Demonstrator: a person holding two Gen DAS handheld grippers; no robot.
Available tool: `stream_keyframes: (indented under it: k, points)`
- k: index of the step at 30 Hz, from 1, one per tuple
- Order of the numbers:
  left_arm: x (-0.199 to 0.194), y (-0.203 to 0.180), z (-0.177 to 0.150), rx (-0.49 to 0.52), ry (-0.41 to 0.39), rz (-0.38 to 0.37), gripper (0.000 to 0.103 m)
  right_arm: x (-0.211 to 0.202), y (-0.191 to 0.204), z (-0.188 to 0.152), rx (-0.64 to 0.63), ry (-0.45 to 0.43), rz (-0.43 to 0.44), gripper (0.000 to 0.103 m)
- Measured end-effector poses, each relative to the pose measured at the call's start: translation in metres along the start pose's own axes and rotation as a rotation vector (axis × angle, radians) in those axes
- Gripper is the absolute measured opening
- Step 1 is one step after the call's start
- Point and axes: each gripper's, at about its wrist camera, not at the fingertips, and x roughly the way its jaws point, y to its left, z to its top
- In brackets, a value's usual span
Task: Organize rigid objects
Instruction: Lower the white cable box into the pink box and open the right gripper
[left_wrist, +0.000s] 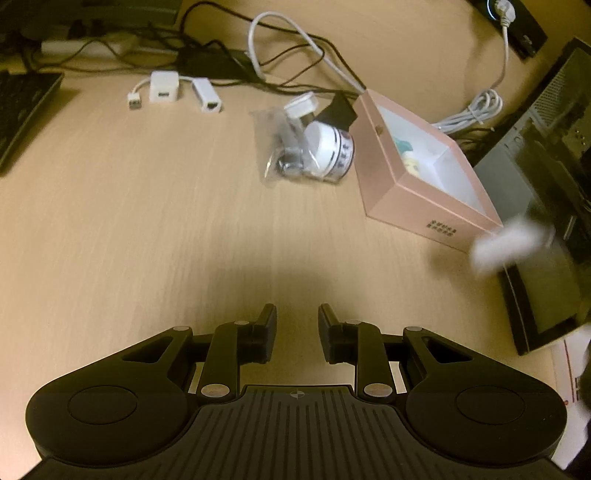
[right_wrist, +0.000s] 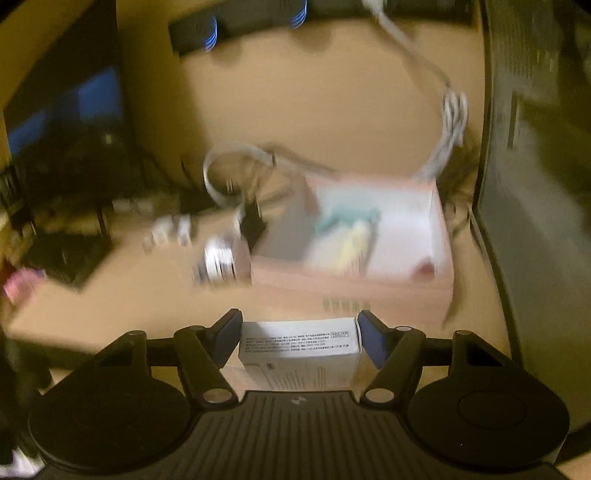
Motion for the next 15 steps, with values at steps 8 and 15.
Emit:
stream_keyframes:
  k: [8,15]
  points:
    - [-0.012,0.008,0.001,-0.025,-0.073,0.032,0.027,-0.033,0.000,0.115,-0.027,-0.418,-0.133,0.077]
    - [-0.026,0.057,0.020,-0.078,-0.204,0.182,0.027,0.016,0.007,0.097,-0.021,-0.266,-0.094,0.085]
